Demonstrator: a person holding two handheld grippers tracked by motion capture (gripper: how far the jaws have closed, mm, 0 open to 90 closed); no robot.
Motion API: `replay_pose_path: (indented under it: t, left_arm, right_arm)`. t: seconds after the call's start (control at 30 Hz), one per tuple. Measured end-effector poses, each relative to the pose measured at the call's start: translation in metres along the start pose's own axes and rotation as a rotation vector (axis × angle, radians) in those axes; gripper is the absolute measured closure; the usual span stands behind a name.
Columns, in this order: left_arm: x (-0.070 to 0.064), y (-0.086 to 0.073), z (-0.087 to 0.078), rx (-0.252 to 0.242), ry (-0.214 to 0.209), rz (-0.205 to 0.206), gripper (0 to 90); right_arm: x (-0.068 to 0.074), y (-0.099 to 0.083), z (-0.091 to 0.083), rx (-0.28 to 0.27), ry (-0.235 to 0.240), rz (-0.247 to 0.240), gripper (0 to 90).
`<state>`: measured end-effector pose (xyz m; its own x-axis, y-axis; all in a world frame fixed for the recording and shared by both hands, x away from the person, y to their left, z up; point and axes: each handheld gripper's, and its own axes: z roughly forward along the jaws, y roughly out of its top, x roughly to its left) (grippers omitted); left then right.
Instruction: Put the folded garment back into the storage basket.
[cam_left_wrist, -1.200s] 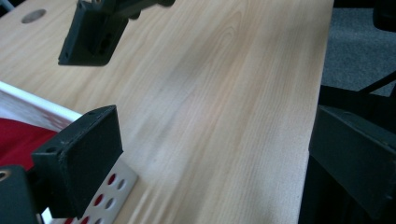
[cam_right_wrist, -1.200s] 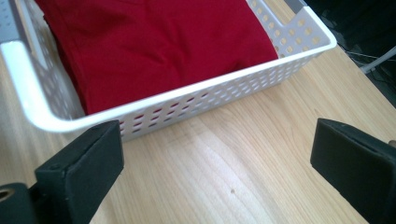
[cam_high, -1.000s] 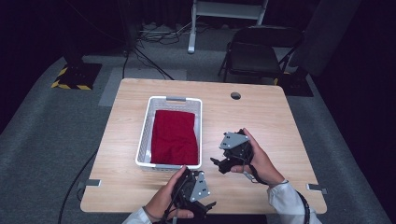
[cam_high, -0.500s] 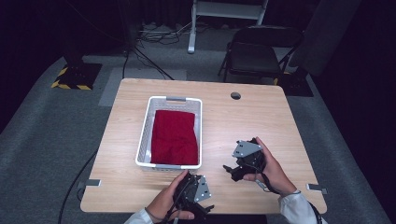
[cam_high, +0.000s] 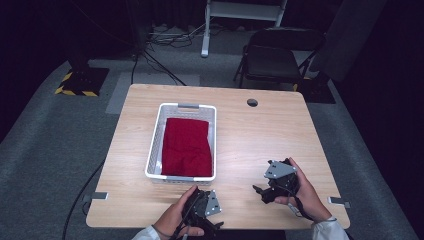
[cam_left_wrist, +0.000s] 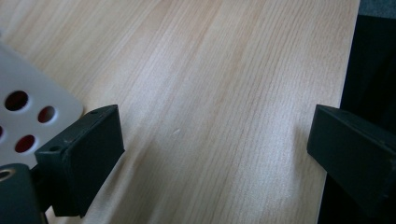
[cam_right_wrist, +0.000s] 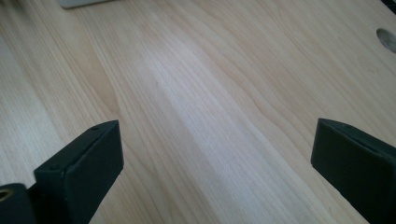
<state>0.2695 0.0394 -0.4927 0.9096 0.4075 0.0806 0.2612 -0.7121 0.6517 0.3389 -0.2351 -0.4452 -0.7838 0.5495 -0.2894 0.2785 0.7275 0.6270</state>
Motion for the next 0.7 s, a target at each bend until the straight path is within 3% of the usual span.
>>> replay_pose_path:
  t: [0.3,0.7]
  left_arm:
    - [0.006,-0.010,0.000,-0.025,-0.060,-0.072,3.4]
    - [0.010,-0.012,0.000,-0.030,-0.070,-0.062,1.9]
  right_arm:
    - [-0.001,-0.026,-0.004,0.006,-0.003,0.045,2.4]
    - [-0.005,-0.061,-0.017,0.028,-0.020,0.085,2.3]
